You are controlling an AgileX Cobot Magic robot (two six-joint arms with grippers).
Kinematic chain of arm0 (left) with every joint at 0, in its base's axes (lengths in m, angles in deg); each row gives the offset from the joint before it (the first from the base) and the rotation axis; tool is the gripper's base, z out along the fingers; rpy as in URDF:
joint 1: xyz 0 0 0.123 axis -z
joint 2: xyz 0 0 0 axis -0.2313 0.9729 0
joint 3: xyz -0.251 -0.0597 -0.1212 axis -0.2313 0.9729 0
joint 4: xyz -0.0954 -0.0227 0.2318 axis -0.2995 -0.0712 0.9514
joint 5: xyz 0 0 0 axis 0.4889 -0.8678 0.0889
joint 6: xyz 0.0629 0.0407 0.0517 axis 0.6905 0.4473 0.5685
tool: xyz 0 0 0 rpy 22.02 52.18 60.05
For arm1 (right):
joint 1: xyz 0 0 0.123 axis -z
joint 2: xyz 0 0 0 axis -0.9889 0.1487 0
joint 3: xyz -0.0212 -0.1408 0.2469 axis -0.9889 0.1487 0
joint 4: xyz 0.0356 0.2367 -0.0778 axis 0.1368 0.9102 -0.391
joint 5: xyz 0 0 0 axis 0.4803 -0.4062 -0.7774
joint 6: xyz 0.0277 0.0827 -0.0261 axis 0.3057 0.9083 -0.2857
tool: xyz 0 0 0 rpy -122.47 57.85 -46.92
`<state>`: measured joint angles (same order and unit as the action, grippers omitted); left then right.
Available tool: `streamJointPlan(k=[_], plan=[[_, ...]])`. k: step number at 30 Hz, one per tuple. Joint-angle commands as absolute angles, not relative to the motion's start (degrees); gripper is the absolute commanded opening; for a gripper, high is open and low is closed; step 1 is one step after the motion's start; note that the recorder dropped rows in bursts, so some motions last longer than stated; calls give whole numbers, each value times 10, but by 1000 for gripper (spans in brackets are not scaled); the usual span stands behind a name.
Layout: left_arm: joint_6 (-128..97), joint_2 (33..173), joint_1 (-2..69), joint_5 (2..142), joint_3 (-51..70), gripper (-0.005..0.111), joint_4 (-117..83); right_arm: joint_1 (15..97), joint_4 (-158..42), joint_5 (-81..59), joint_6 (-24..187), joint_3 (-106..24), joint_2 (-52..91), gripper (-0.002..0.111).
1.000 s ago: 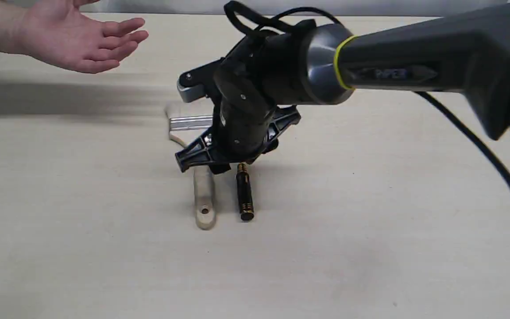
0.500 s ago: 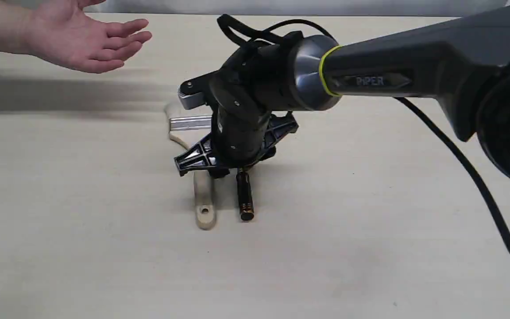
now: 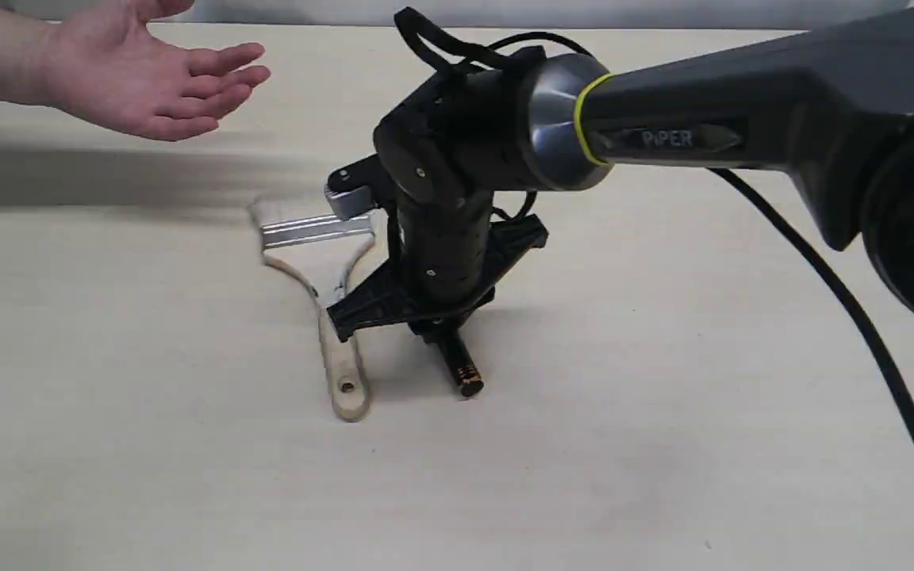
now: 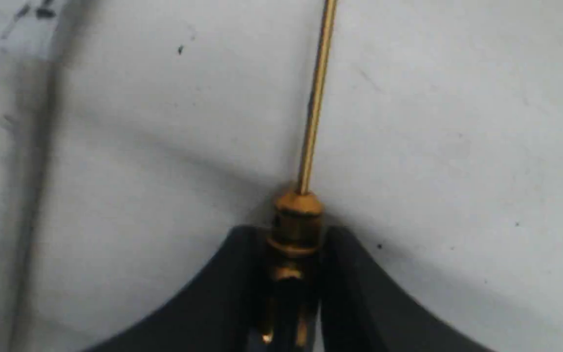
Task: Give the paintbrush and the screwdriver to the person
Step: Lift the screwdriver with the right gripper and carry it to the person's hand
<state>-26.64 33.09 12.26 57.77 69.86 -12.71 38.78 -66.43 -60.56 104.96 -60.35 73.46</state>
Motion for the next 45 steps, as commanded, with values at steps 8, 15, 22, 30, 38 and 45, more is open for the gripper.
streamJointPlan(k=[8, 15, 22, 30, 38, 45], plan=[[-268, 330, 127, 581, 700, 0, -128, 388, -692, -603, 1024, -590, 737, 4], [-268, 330, 127, 581, 700, 0, -128, 388, -701, -593, 1008, -592, 645, 4], [-268, 330, 127, 581, 700, 0, -128, 387, -683, -611, 998, -663, 545, 4], [-268, 330, 127, 580, 700, 0, -130, 387, -566, -567, 888, -776, 537, 4], [-268, 330, 127, 581, 700, 0, -130, 387, -481, -456, 806, -790, 614, 4], [-268, 330, 127, 581, 700, 0, -130, 387, -382, -419, 687, -790, 697, 6]])
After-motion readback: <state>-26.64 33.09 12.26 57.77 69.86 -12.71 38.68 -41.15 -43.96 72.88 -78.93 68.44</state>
